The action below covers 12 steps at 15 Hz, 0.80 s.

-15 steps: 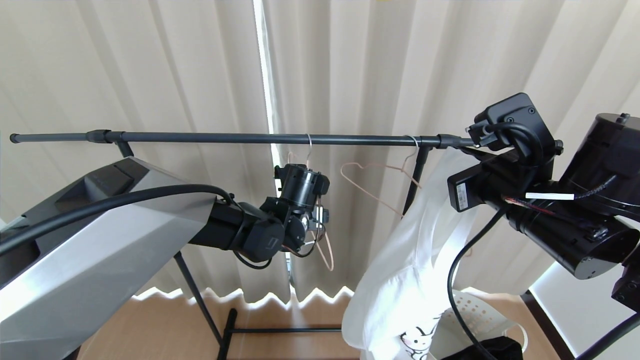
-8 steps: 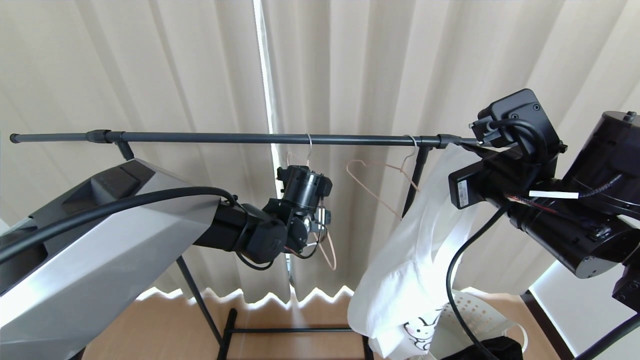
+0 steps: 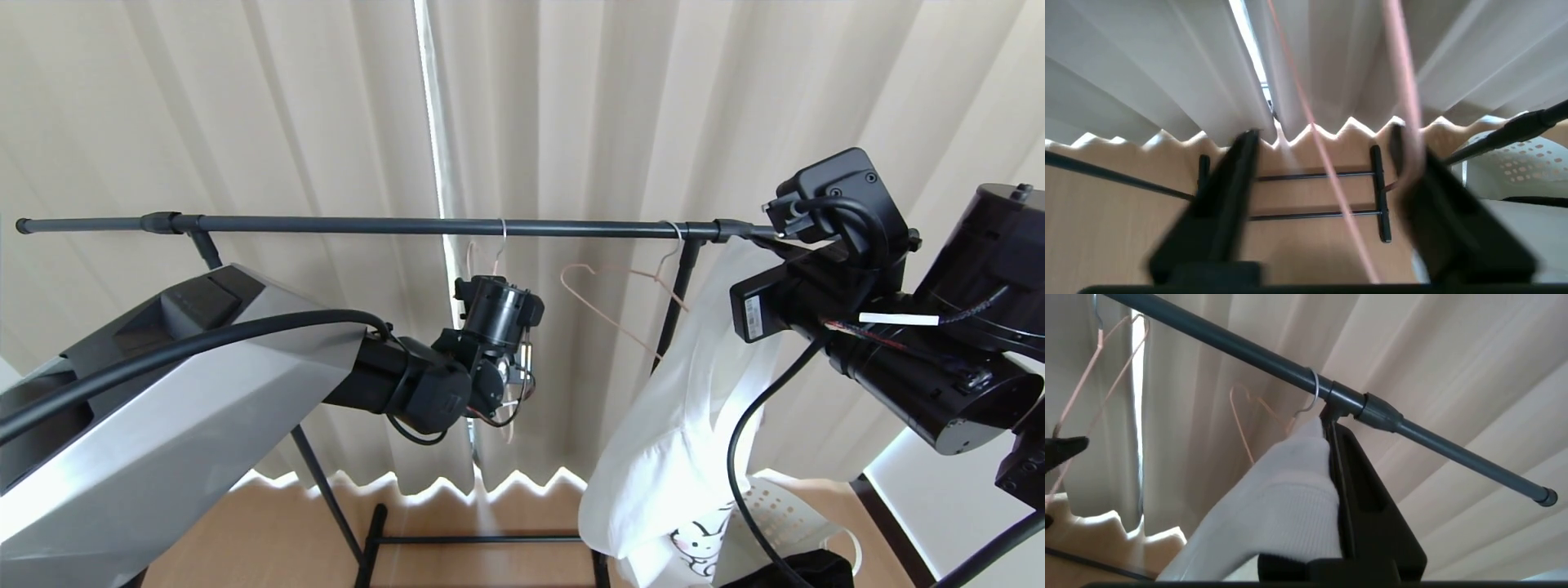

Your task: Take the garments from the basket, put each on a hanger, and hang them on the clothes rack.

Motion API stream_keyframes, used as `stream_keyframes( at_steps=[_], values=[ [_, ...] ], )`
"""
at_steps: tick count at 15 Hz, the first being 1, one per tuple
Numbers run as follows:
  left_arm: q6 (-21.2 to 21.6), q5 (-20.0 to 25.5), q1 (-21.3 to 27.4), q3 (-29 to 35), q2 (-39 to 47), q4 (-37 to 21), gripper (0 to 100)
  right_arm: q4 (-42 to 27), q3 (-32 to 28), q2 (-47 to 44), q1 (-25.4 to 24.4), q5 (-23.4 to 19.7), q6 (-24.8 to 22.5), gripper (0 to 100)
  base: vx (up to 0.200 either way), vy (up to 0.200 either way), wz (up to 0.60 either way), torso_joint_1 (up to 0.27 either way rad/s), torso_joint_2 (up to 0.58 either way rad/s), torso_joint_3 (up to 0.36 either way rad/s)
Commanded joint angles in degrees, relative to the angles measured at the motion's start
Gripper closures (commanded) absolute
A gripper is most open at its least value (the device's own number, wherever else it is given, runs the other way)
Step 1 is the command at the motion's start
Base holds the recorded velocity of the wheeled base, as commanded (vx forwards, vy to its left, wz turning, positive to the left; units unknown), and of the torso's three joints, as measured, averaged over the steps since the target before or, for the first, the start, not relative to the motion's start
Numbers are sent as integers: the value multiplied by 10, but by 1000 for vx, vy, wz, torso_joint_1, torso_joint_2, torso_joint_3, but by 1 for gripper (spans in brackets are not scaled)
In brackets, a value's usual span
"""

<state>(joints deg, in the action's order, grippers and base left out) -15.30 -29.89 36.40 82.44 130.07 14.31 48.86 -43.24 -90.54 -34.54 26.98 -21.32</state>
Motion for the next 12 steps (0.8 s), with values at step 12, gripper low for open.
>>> stream_keyframes(
  at_steps=[12],
  values=[
    [-6, -1, 1, -4, -18, 1, 100, 1, 2, -3, 0, 0, -1, 100, 0, 0, 0, 0, 0, 0]
  ],
)
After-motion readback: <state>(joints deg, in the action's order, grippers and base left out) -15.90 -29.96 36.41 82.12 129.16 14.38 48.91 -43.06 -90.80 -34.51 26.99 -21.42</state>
